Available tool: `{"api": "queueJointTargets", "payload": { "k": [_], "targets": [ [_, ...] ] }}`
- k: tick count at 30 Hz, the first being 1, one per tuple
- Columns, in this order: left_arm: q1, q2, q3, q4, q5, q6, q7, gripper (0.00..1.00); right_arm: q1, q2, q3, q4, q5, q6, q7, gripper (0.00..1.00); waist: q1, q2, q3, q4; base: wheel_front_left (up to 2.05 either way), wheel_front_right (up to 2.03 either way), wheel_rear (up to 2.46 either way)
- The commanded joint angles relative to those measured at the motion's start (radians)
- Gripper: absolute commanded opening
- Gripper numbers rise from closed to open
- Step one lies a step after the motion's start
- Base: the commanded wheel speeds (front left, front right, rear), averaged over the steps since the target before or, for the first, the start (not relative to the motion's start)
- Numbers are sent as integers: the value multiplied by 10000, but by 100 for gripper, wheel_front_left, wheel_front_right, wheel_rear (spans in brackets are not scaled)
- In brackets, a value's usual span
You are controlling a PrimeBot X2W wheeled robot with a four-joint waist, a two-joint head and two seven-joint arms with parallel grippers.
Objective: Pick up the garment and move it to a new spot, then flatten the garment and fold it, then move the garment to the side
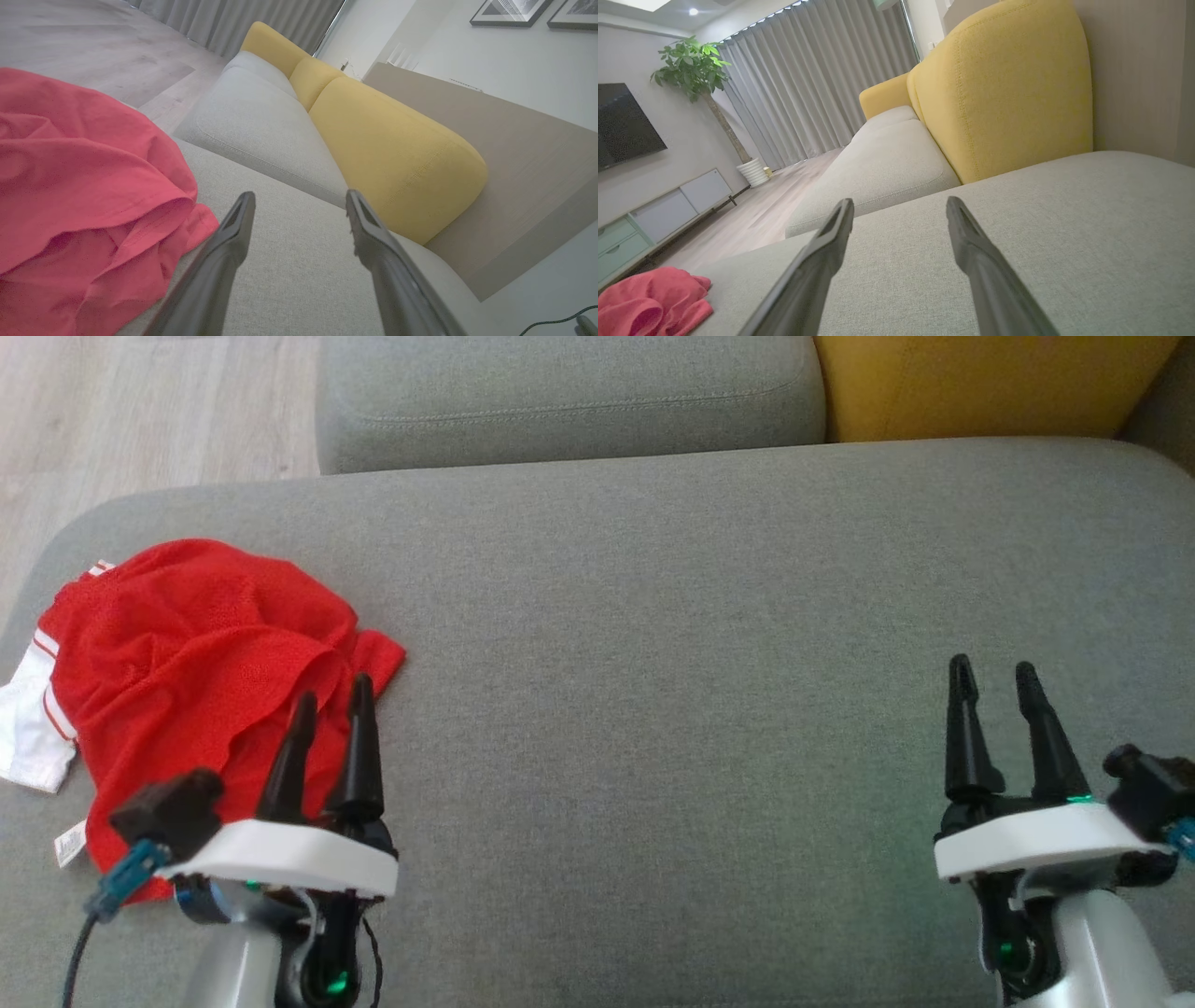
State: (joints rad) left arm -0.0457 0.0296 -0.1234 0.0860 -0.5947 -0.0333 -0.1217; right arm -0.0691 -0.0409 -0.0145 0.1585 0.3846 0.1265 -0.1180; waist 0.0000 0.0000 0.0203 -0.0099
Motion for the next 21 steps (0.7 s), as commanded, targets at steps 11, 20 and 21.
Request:
{"api": "queueJointTargets", "payload": {
  "k": [11,20,21],
  "targets": [
    [-537,506,-582,-101,2324,823,-449,100,-450,-74,447,-19,-2009,33,-478,100,0,0,1,-13,0,0,0],
    [-463,275,-327,14,1731,831,-712,100,-531,-79,508,131,-1257,36,-743,100,0,0,-35,23,0,0,0],
    [-437,251,-254,84,1644,741,-742,100,-531,-80,527,169,-1083,36,-765,100,0,0,-44,26,0,0,0]
  ]
}}
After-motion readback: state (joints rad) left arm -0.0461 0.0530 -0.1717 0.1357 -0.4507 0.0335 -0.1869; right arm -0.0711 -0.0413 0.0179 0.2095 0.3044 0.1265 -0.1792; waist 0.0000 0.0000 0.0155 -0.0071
